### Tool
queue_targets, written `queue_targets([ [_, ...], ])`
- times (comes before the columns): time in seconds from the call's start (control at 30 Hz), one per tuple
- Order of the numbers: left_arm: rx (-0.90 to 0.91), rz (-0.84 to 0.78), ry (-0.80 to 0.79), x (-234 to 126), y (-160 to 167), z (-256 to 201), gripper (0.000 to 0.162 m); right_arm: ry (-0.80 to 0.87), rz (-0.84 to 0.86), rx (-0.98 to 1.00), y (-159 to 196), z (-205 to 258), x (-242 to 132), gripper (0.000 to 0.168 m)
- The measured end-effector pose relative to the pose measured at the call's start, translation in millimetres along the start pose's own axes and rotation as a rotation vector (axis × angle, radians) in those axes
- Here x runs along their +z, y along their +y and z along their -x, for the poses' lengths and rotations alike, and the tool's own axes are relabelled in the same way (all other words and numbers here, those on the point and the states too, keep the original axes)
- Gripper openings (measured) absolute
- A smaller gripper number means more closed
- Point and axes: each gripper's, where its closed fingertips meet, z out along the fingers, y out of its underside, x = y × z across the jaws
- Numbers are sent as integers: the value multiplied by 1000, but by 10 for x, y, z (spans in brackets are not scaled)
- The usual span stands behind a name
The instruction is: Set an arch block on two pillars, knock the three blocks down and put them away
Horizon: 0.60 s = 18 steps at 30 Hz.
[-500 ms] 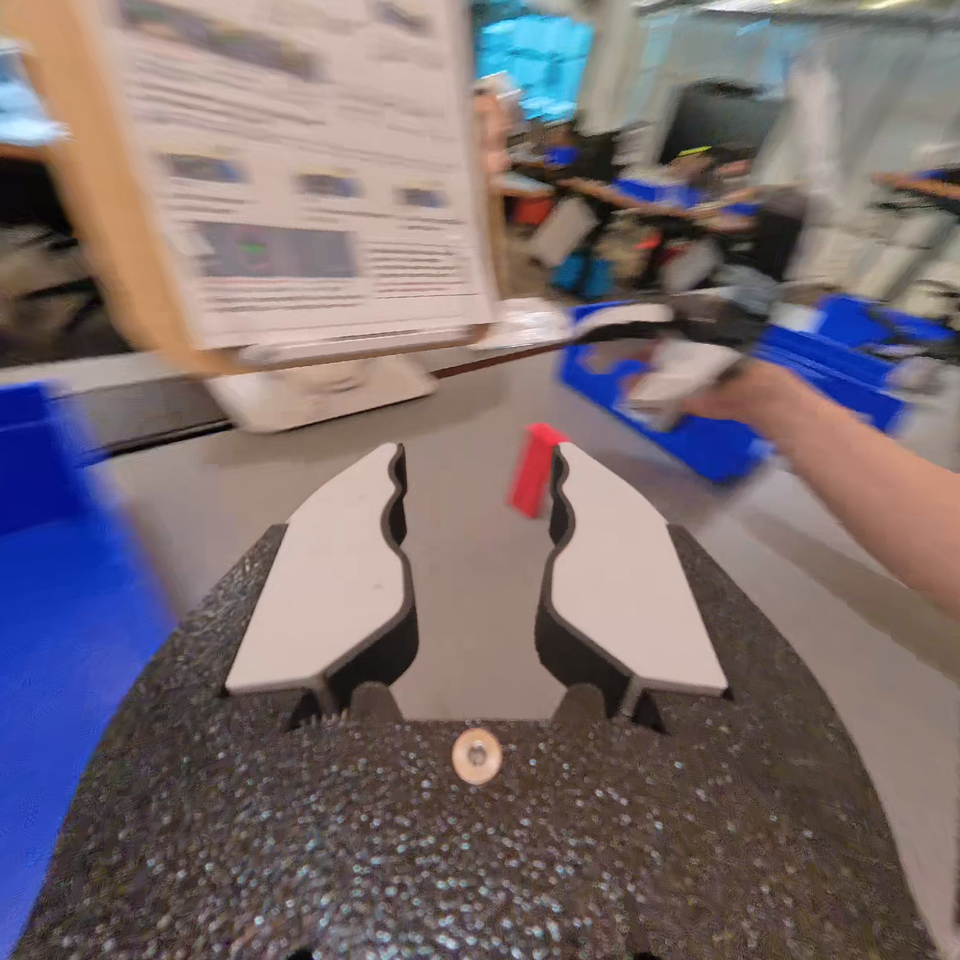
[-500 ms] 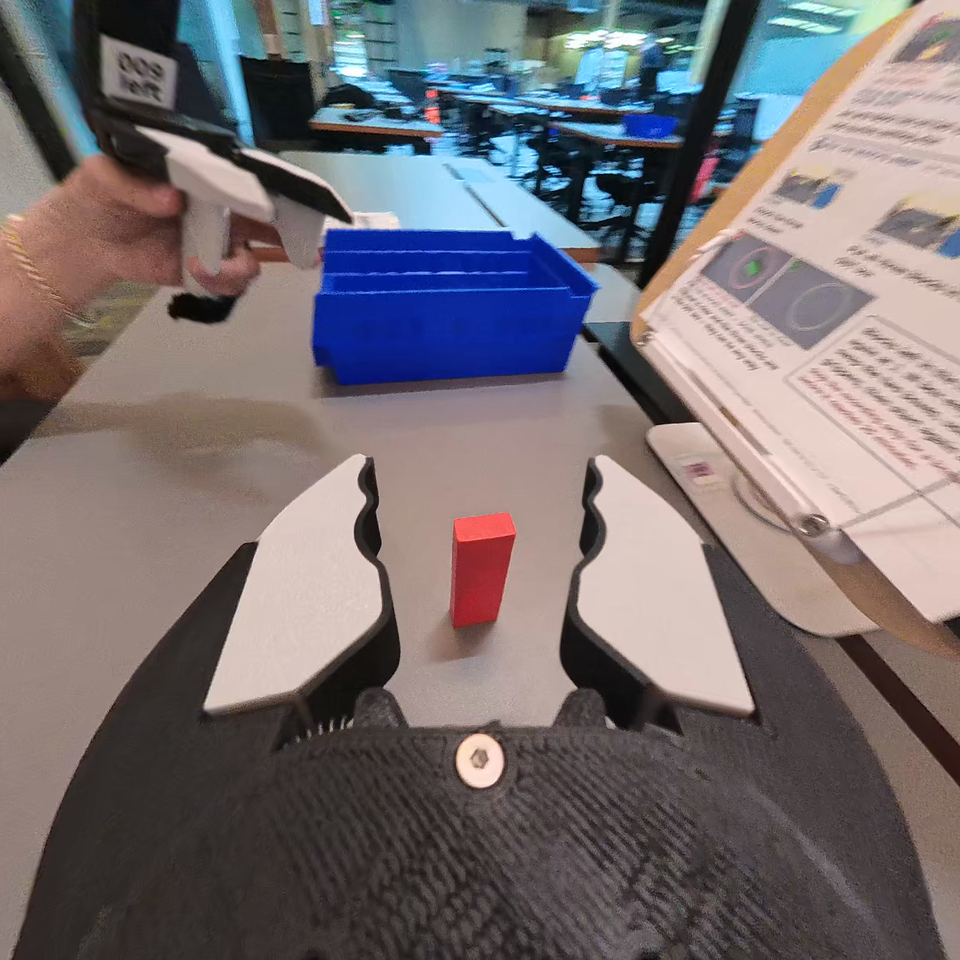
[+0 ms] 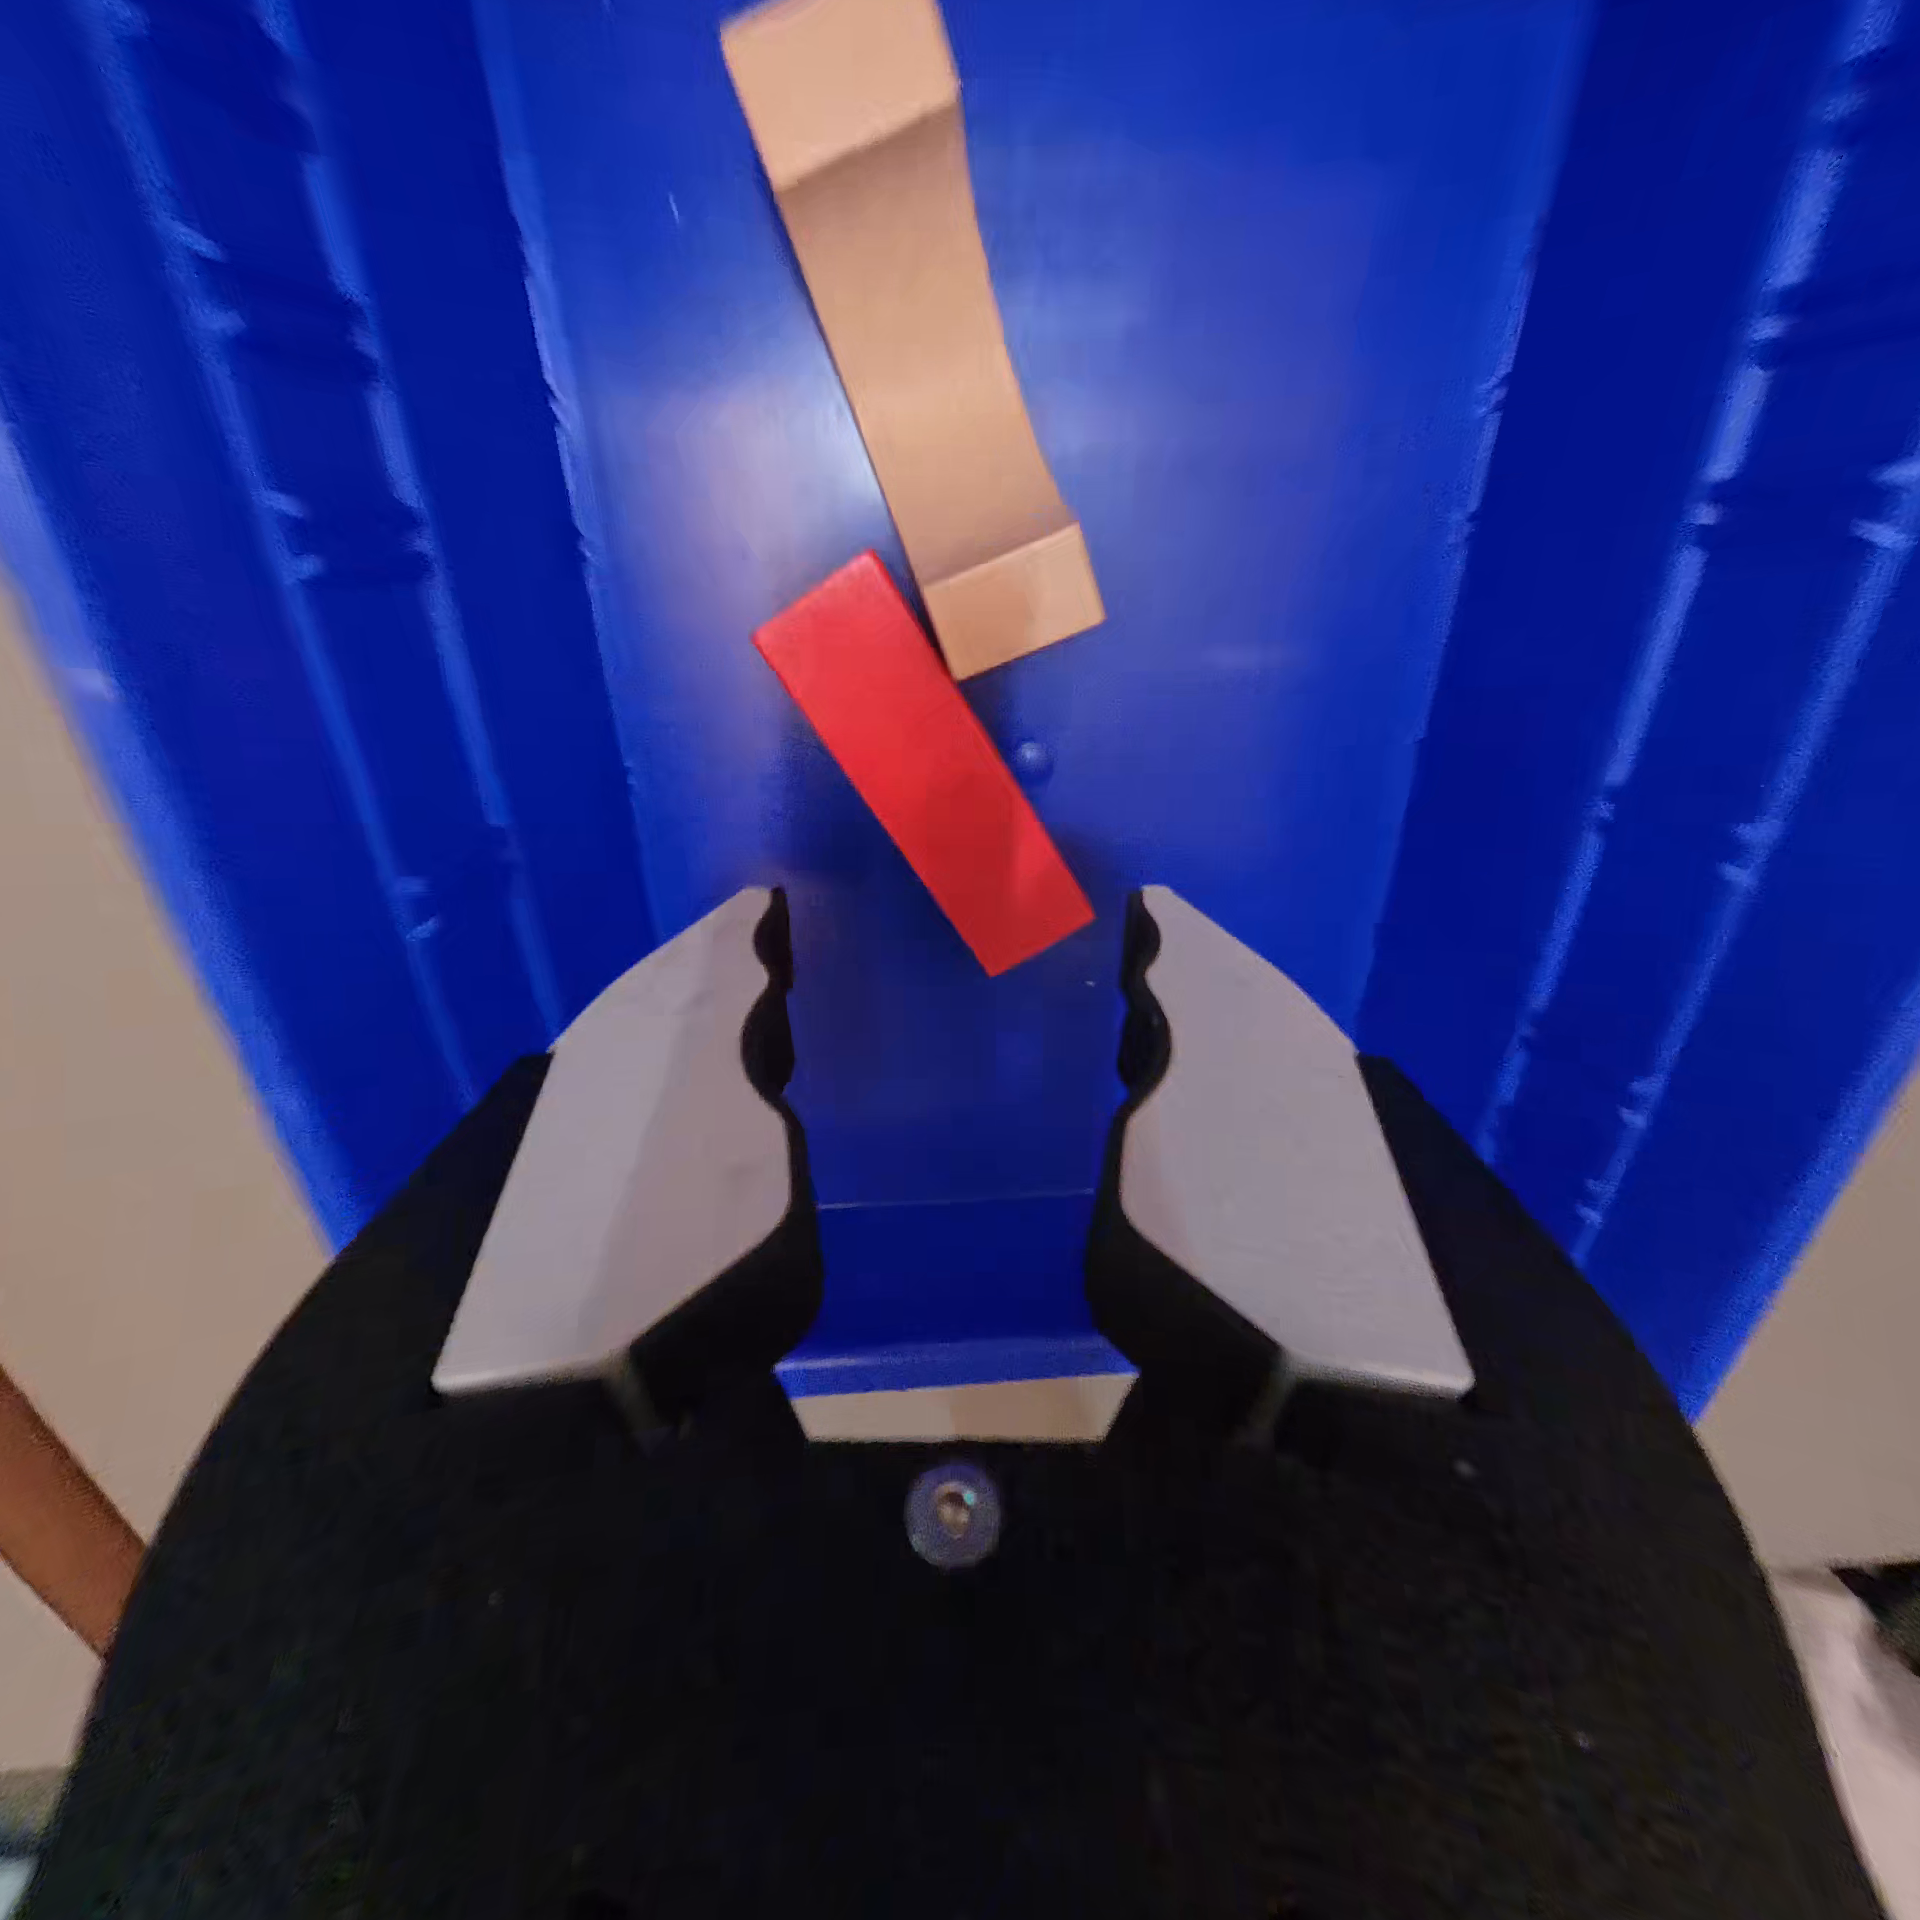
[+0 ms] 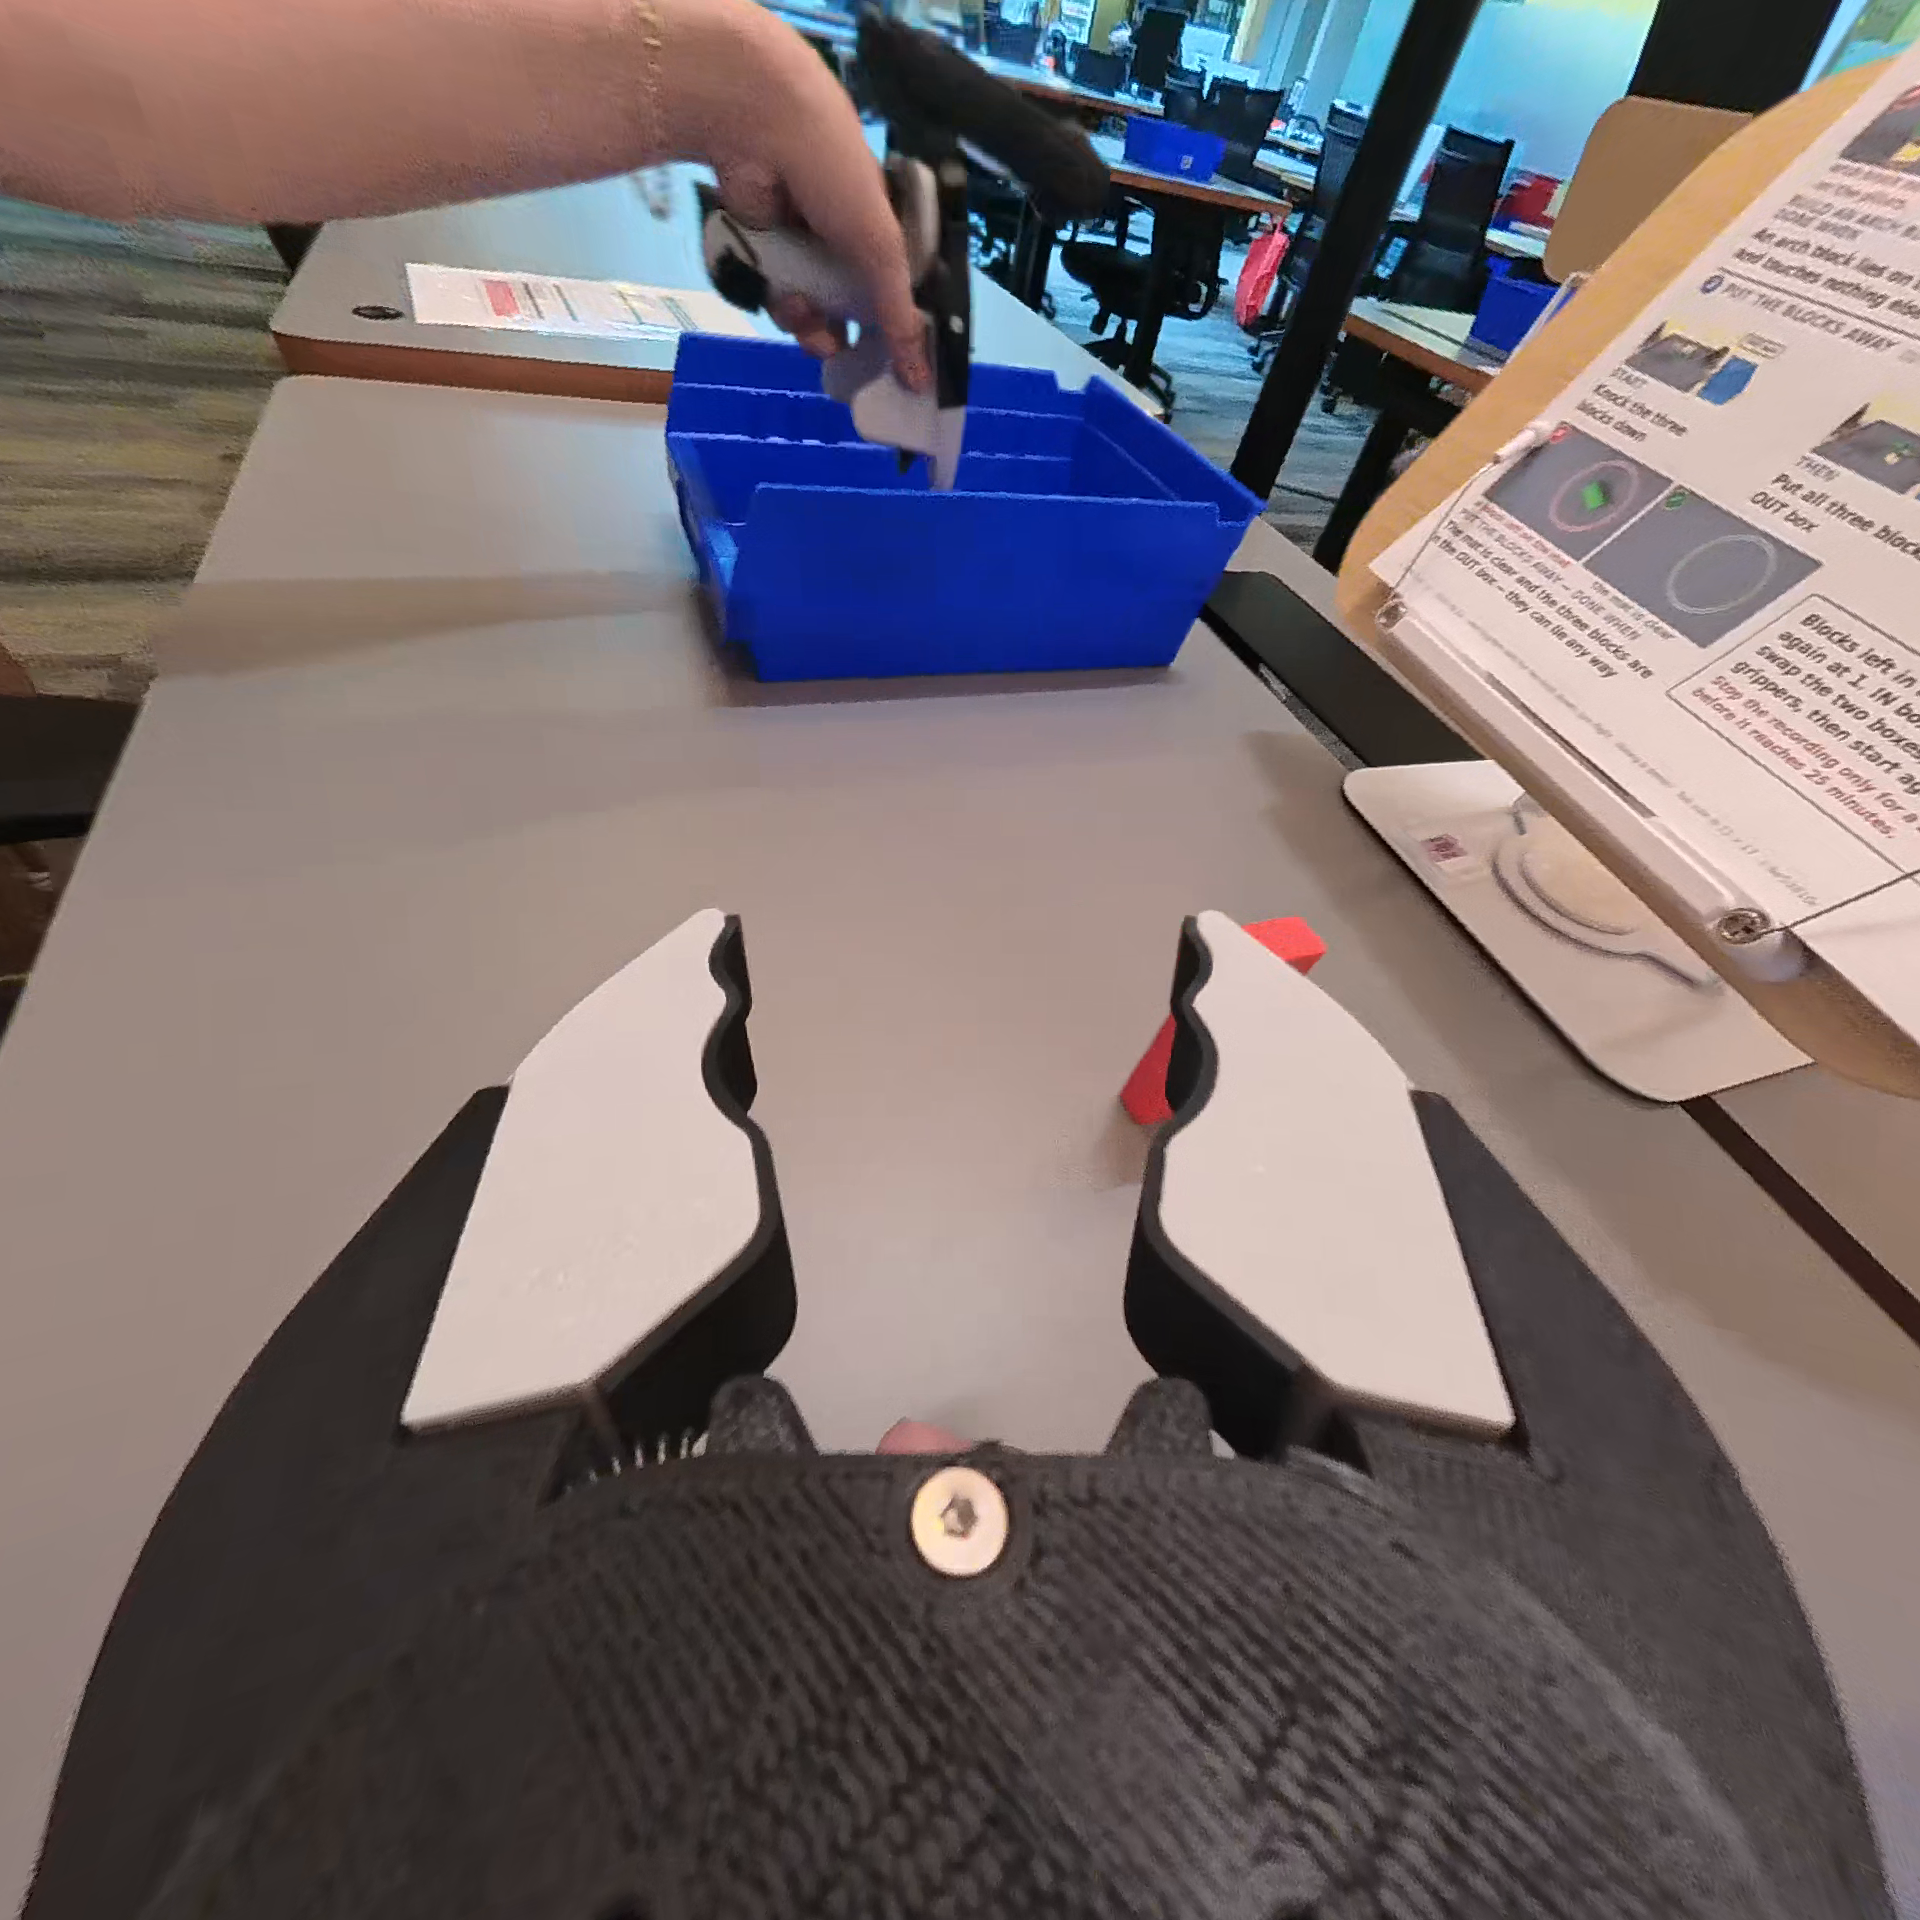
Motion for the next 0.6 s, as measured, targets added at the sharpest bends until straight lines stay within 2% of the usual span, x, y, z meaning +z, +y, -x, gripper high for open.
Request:
queue_targets([
  [0.03, -19, 58, 15, 98, 22, -2, 61, 0, 4, -5, 20, 45, -28, 79],
  [0.1, -31, 128, 32, 233, 39, -13, 60, -1, 19, -11, 78, 118, -89, 79],
  [0.2, -60, 151, -10, 348, 1, 53, 54, -1, 38, -1, 171, 173, -162, 79],
  [0.37, -96, 174, 17, 493, 52, 49, 35, 21, 29, 28, 191, 166, -181, 77],
  [0.5, -63, 128, 70, 459, 80, 36, 33, 17, -3, 45, 89, 189, -105, 76],
  [0.6, -18, 29, 116, 255, 48, 24, 33, 44, 15, 60, 35, 168, -30, 76],
])
